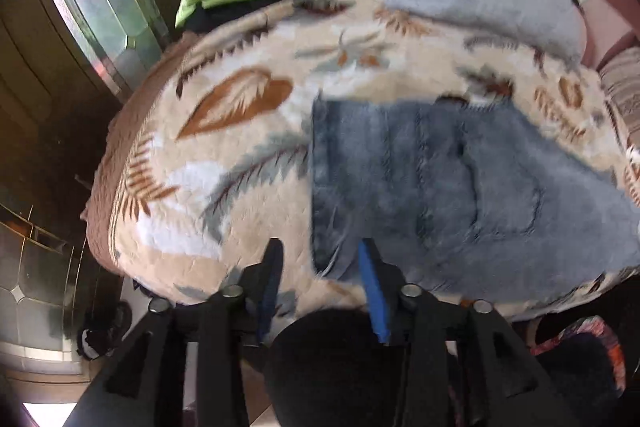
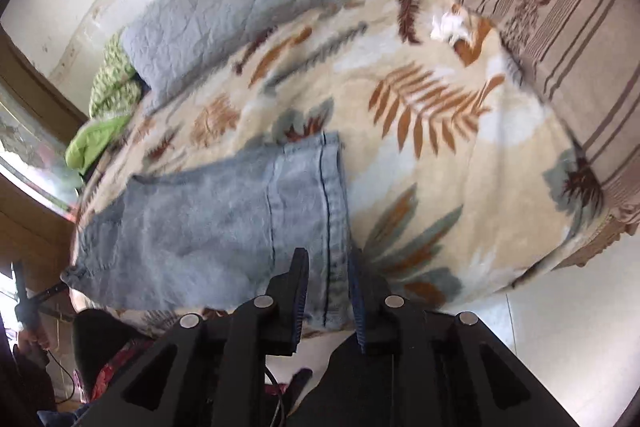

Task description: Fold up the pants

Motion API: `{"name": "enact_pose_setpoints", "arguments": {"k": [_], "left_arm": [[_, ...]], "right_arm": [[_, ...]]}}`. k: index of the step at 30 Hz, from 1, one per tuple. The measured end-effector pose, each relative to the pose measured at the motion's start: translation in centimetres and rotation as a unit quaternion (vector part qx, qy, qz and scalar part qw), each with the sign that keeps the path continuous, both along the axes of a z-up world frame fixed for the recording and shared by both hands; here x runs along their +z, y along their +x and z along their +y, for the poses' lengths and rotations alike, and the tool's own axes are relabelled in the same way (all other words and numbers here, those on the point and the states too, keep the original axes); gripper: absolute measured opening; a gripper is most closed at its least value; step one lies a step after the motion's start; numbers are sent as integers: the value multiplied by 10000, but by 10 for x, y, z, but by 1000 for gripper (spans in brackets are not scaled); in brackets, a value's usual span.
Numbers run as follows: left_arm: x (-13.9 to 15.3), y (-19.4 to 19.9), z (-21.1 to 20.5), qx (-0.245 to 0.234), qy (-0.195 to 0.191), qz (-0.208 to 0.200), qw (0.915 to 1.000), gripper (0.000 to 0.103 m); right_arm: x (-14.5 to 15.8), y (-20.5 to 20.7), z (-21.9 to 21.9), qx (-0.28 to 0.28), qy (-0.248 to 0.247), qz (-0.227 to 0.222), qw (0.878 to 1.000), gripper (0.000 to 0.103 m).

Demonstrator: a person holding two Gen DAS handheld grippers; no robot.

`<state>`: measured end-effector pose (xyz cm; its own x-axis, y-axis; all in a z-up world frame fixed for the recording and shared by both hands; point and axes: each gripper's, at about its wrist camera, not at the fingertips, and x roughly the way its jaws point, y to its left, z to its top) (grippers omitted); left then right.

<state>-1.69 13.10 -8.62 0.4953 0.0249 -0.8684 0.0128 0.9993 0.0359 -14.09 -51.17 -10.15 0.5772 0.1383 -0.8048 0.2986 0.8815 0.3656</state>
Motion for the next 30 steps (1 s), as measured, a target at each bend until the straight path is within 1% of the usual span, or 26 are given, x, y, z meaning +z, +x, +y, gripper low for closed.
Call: {"name": "enact_pose_setpoints", "arguments": {"k": [2, 4, 6, 8, 9, 12, 13, 16, 17, 18, 20, 22, 23, 26, 28, 30], "left_arm": [[15, 1, -19, -172, -203, -297, 9992, 61], [24, 3, -48, -479, -362, -563, 9966, 69], [23, 6, -78, -767, -382, -705, 9938, 74], [12, 11, -109, -1021, -369, -606, 9922, 76], [3, 12, -125, -1167, -385, -467, 9913, 76], [-26, 19, -156, -1396, -389, -148, 9893, 76], [-34, 19, -163, -1404, -355, -42, 9895, 76], [-63, 25, -178, -1383, -177, 293, 9898, 76], [-70, 29, -180, -1339, -79, 373, 9903, 76], [-75, 32, -181, -1311, -22, 420, 9905, 76], [-82, 35, -180, -1287, 47, 447, 9907, 76], [-91, 42, -180, -1235, 71, 575, 9907, 78], [-94, 45, -179, -1210, 70, 551, 9911, 80], [-98, 49, -183, -1160, 256, 480, 9918, 85], [-100, 48, -189, -1131, 343, 460, 9919, 92], [-104, 43, -194, -1191, 481, 343, 9911, 98]], "right_arm": [[8, 8, 2, -7, -75, -146, 9999, 23], [9, 27, 12, 74, -186, -96, 9998, 23], [4, 49, 21, 110, -438, -14, 9990, 23], [-7, 73, 27, 122, -712, 172, 9972, 23], [-15, 85, 28, 120, -735, 326, 9967, 23], [-35, 106, 36, 401, -266, 570, 9972, 23], [-41, 112, 43, 496, -241, 639, 9964, 23], [-61, 125, 60, 707, -379, 923, 9925, 24], [-65, 128, 63, 691, -481, 946, 9919, 24], [-65, 130, 65, 674, -596, 879, 9921, 24], [-65, 135, 66, 665, -787, 810, 9914, 22], [-68, 142, 64, 662, -838, 818, 9909, 22], [-70, 145, 62, 649, -824, 806, 9912, 22], [-71, 149, 59, 589, -794, 660, 9929, 22], [-72, 149, 60, 592, -811, 507, 9937, 22], [-70, 146, 58, 539, -734, 323, 9953, 22]]}}
